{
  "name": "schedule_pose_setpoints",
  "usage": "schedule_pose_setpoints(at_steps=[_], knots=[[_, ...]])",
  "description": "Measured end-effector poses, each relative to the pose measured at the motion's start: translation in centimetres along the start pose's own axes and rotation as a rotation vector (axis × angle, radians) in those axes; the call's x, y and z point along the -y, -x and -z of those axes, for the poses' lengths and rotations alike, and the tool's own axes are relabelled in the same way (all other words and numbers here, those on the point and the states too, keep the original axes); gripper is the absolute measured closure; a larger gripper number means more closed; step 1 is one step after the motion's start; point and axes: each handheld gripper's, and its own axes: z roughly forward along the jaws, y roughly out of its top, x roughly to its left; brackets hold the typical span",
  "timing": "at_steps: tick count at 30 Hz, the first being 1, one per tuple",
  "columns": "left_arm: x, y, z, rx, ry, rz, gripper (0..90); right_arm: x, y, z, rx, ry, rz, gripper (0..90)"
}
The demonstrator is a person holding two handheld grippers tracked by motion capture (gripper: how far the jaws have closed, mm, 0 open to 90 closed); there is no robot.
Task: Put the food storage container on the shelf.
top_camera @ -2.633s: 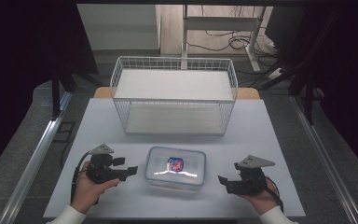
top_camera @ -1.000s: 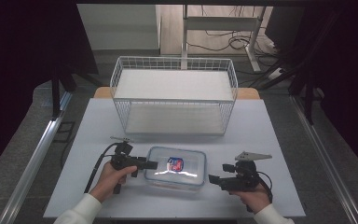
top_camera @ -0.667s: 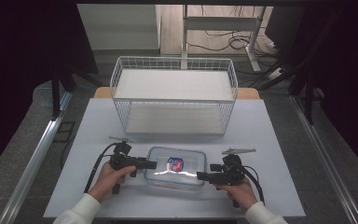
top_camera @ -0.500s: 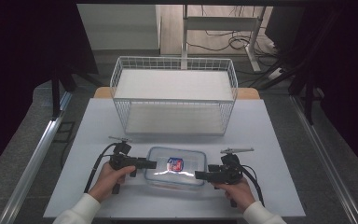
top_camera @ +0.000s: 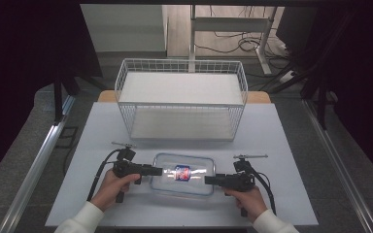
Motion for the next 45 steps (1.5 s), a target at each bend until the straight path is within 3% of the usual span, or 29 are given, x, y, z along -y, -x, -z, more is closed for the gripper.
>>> schedule_pose_setpoints(at_steps=[6,16,19,34,45], knots=[[1.0,1.1,0.8,-0.015,0.015,-0.025,42.7,0.6,-0.7,0.6,-0.005,0.037,0.001,47.4],[1.7,1.7,1.2,-0.01,0.044,-0.018,45.7,1.1,-1.2,1.0,-0.003,0.06,-0.001,50.1],[1.7,2.2,1.1,-0.015,0.039,-0.032,47.0,1.1,-1.3,1.3,0.009,0.063,0.01,50.2],[1.3,3.3,1.2,-0.024,0.07,-0.049,48.9,0.7,-1.6,2.4,0.013,0.094,0.031,51.1],[0.4,2.9,1.5,-0.021,0.096,-0.042,49.1,-0.4,-1.5,2.2,0.013,0.103,0.064,51.1]])
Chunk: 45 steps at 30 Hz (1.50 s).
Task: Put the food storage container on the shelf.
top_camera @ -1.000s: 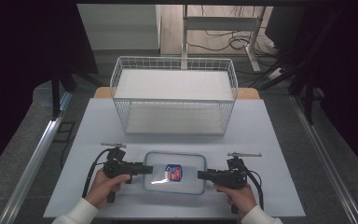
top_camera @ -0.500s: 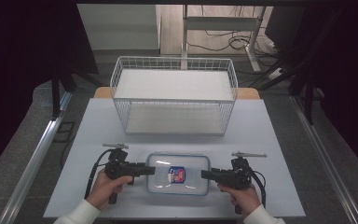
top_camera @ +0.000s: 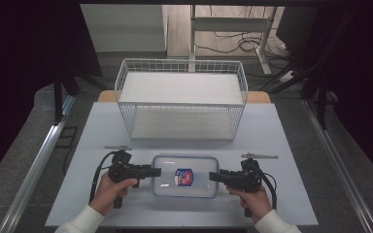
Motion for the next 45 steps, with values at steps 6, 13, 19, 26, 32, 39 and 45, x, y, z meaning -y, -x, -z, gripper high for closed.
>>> schedule_pose_setpoints(at_steps=[6,13,19,26,32,39,45], knots=[[-0.7,-0.7,-0.4,-0.01,-0.004,0.0,49.4,-0.8,1.0,-0.7,-0.012,-0.014,0.01,51.2],[-2.0,-1.4,-0.2,-0.019,0.021,-0.006,49.6,-2.6,1.7,-1.5,-0.022,-0.015,0.032,51.3],[-3.3,-2.6,-0.4,-0.019,0.032,-0.005,49.8,-4.4,2.4,-2.4,-0.022,-0.025,0.049,51.4],[-5.0,-4.3,-1.1,-0.02,0.047,-0.003,49.6,-6.7,3.7,-3.5,-0.017,-0.037,0.056,51.5],[-6.7,-5.6,-1.2,-0.018,0.058,-0.014,49.6,-8.4,4.4,-4.5,-0.019,-0.027,0.054,51.5],[-7.9,-7.5,-1.6,-0.015,0.07,-0.002,49.6,-10.1,5.6,-6.0,-0.022,-0.027,0.052,51.4],[-7.9,-9.1,-2.0,-0.007,0.098,0.029,49.6,-10.7,6.5,-7.3,-0.017,-0.029,0.03,51.3]])
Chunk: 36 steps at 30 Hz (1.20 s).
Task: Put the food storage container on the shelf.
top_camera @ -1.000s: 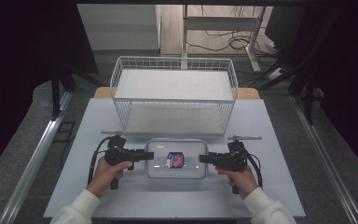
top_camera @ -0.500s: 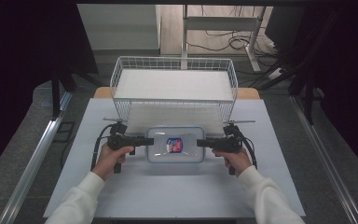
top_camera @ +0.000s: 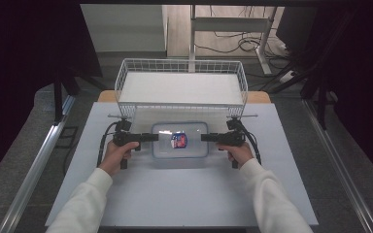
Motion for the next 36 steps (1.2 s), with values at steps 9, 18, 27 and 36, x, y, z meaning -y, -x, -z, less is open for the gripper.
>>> schedule_pose_setpoints(at_steps=[9,18,27,36], knots=[[0.0,-0.4,-0.5,-0.016,0.044,0.044,49.1,0.0,0.8,-0.5,0.001,0.034,-0.076,50.5],[0.0,-0.6,-0.9,-0.036,0.073,0.08,48.4,0.1,1.1,-0.8,0.016,0.064,-0.121,49.6],[0.1,-0.8,-1.2,-0.037,0.087,0.106,47.1,0.3,0.7,-1.0,0.071,0.073,-0.127,47.8],[0.2,1.5,0.8,-0.129,0.066,-0.017,33.9,1.0,-1.8,0.7,0.166,0.131,-0.009,35.5]])
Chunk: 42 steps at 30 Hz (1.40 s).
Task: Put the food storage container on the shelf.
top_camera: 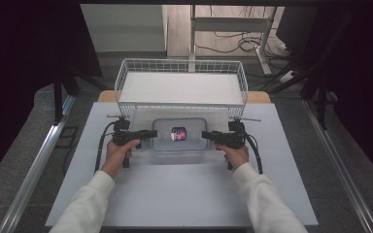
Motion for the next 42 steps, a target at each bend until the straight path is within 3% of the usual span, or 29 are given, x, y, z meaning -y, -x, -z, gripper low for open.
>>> schedule_pose_setpoints(at_steps=[7,11,14,20,24,29,35,42], knots=[[2.1,3.3,3.1,-0.083,-0.025,-0.153,29.3,1.4,-3.1,2.7,0.073,-0.038,0.301,43.6],[4.1,4.8,4.6,-0.11,-0.046,-0.202,28.2,3.2,-4.9,3.3,0.065,-0.099,0.426,49.8],[5.9,5.5,5.3,-0.13,-0.063,-0.23,27.7,4.7,-5.9,3.3,0.051,-0.144,0.486,56.7],[8.3,6.3,5.8,-0.16,-0.13,-0.285,26.9,6.5,-6.6,1.9,0.013,-0.224,0.521,71.8],[8.8,6.5,5.9,-0.171,-0.141,-0.308,26.9,6.9,-6.8,1.0,0.012,-0.248,0.527,78.5],[8.9,6.5,5.9,-0.167,-0.143,-0.306,26.9,6.9,-6.9,0.4,0.007,-0.261,0.534,88.0],[9.1,6.8,5.9,-0.17,-0.144,-0.314,26.9,7.1,-7.5,-1.1,0.017,-0.288,0.549,88.7],[9.3,6.9,5.8,-0.171,-0.151,-0.32,27.0,6.7,-8.3,-4.7,0.053,-0.312,0.583,88.7]])
